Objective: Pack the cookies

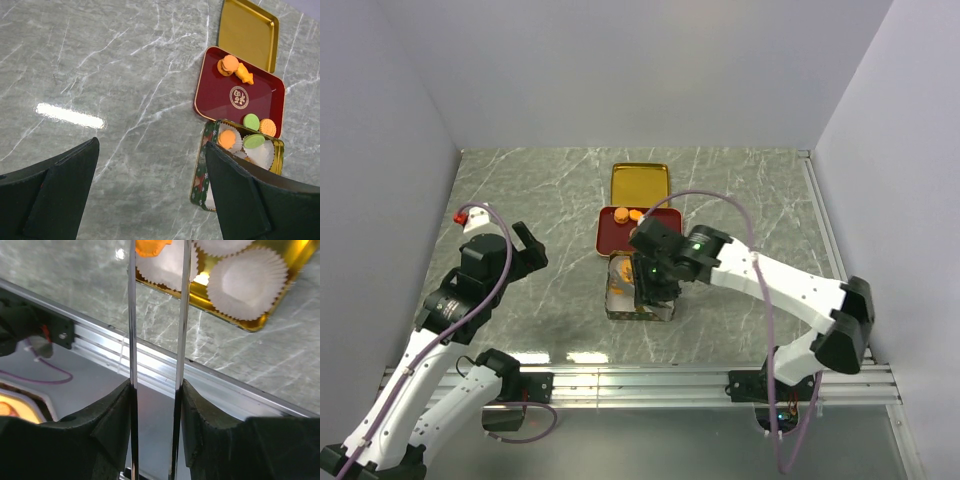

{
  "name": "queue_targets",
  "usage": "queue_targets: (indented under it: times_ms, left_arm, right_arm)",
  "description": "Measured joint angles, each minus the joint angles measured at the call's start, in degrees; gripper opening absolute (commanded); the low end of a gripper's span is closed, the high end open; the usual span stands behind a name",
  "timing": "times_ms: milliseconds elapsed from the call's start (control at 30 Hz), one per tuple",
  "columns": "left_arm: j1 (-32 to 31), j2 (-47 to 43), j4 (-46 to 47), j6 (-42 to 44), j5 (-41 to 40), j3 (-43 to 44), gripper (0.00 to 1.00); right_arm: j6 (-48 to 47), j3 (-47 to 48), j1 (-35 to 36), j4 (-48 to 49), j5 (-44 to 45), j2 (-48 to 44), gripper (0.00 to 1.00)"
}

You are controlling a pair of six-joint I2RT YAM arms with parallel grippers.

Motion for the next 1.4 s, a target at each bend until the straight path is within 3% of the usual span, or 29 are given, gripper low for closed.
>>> queue_targets:
  times_ms: [200, 1400]
  left_arm:
    - [0.0, 0.09, 0.0, 0.0, 0.0, 0.0, 0.93]
    - [0.0, -0.68, 0.0, 0.0, 0.0, -0.02, 0.93]
  right_arm:
    - [1.05, 0.98, 2.38, 0.55, 0.63, 5.66, 0.43]
    - [6.95, 1.75, 8.7, -1.97, 6.43, 5.05, 0.48]
